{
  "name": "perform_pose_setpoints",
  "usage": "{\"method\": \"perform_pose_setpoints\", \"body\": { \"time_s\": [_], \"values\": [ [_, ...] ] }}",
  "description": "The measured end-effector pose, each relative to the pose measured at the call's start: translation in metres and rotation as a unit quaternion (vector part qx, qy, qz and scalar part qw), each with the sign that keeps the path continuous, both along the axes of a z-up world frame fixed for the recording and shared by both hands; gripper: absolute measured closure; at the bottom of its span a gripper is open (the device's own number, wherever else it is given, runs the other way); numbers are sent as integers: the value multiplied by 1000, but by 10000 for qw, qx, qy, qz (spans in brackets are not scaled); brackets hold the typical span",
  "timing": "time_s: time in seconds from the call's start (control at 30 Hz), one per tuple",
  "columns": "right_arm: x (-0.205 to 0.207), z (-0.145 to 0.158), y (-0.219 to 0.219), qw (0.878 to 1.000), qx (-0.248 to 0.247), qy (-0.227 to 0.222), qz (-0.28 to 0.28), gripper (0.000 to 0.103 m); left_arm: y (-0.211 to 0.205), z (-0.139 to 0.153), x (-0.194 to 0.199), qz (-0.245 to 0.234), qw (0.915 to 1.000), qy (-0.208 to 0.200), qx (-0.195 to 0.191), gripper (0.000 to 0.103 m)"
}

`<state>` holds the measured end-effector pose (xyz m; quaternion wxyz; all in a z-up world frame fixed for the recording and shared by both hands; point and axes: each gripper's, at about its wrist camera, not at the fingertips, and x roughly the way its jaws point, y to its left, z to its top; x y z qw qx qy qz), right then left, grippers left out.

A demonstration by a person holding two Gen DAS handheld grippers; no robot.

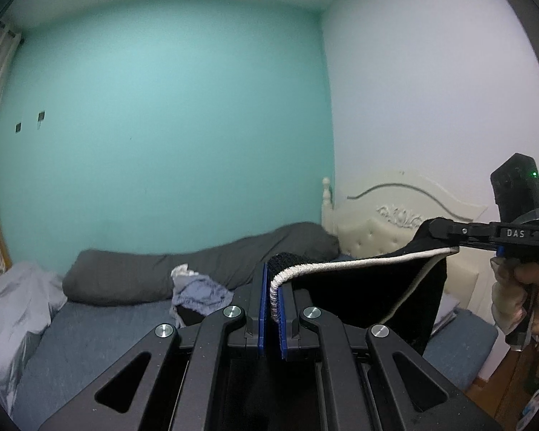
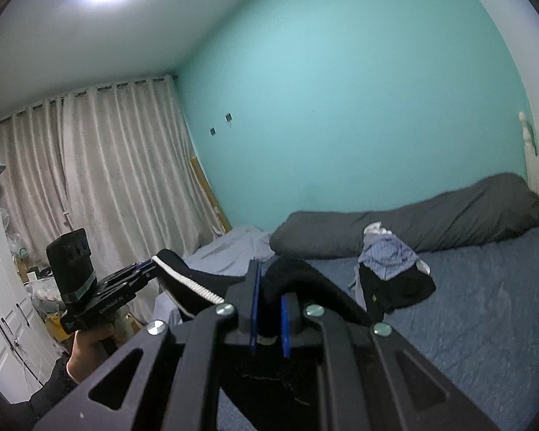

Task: Fold clothes
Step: 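Lift the jacket hem with the left tool while the right tool holds the other edge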

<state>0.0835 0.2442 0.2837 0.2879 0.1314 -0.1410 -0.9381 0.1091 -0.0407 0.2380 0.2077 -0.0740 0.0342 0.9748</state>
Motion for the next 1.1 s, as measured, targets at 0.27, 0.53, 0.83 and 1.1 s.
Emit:
{"method": "perform_pose_setpoints", "body": {
  "time_s": [0.27,0.53,0.83,1.1],
  "values": [
    [29,20,-1,9997,-83,224,44,94,-2,21,40,-41,9997,256,32,98],
    [31,13,-5,10000,-58,72,29,94,-4,8,30,-27,10000,14,38,98],
    [-49,-74,-1,9965,52,-807,-201,94,6,-79,-60,135,9954,-945,-54,98],
    [-161,-175,19,9868,124,-1565,-392,94,22,-168,-179,174,9854,-1690,-103,98]
  ]
}}
